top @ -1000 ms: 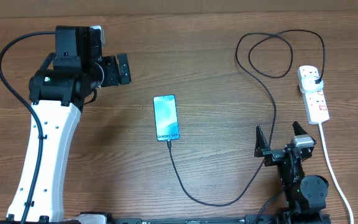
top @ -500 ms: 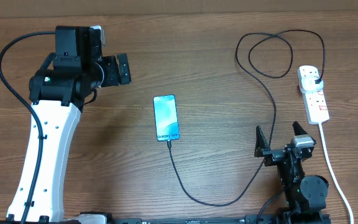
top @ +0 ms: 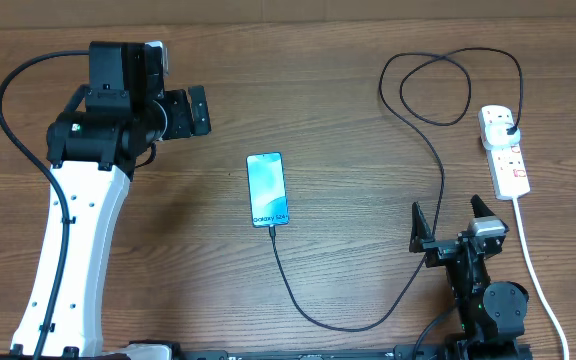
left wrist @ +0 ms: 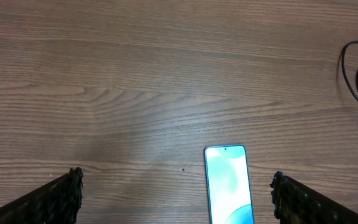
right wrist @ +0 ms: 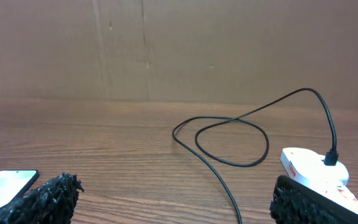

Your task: Plug charger to phone and switch on socket

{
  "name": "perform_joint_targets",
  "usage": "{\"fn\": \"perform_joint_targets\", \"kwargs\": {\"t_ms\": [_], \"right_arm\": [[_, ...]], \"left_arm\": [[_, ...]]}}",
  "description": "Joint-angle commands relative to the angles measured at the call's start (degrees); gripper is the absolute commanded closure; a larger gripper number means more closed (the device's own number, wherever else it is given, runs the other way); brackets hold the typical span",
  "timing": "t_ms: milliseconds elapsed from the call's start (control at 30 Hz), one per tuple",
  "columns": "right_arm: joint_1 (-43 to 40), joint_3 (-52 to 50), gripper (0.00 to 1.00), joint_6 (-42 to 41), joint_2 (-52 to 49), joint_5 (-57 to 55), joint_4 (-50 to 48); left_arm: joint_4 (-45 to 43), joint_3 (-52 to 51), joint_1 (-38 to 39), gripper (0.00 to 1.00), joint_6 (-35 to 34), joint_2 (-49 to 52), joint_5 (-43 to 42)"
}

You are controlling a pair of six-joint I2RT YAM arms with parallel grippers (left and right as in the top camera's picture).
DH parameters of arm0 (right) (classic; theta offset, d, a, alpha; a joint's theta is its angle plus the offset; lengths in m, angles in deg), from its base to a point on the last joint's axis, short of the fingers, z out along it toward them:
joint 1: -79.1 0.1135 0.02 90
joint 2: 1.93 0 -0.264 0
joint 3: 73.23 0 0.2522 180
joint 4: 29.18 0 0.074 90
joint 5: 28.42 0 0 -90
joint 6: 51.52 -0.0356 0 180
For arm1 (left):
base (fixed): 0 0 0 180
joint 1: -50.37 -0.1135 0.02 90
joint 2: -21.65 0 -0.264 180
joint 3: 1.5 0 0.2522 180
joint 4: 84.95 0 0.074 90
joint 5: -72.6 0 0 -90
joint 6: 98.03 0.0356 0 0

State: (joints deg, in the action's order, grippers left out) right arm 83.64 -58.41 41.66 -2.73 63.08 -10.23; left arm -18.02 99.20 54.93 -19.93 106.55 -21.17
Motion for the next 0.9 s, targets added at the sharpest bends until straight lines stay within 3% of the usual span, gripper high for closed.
{"fn": "perform_joint_targets", "kwargs": {"t_ms": [0,200,433,667,867], "right_arm": [[0.22,-0.59,0.00,-0.33,0.63,-0.35,-0.35],[0.22,-0.59,0.00,-0.33,0.63,-0.35,-0.33],[0.22,-0.59,0.00,-0.33,0.63,-0.35,-0.35],[0.22,-0.59,0.00,-0.33,0.63,-0.35,-0.35],[0.22,-0.59,0.00,-0.33,0.63,-0.35,-0.35]], "left_arm": [[0.33,-0.04,0.22,0.00,0.00,0.26,1.81],[1.88,-0.07,0.24,0.00,0.09,0.37,2.91],[10.40,-0.59,0.22,0.01,0.07,-3.04,2.32],[9.11,-3.76,0.22,0.00,0.02,-6.97,2.29],[2.12,-14.64,0.22,0.00,-0.17,-12.87,2.27]]}}
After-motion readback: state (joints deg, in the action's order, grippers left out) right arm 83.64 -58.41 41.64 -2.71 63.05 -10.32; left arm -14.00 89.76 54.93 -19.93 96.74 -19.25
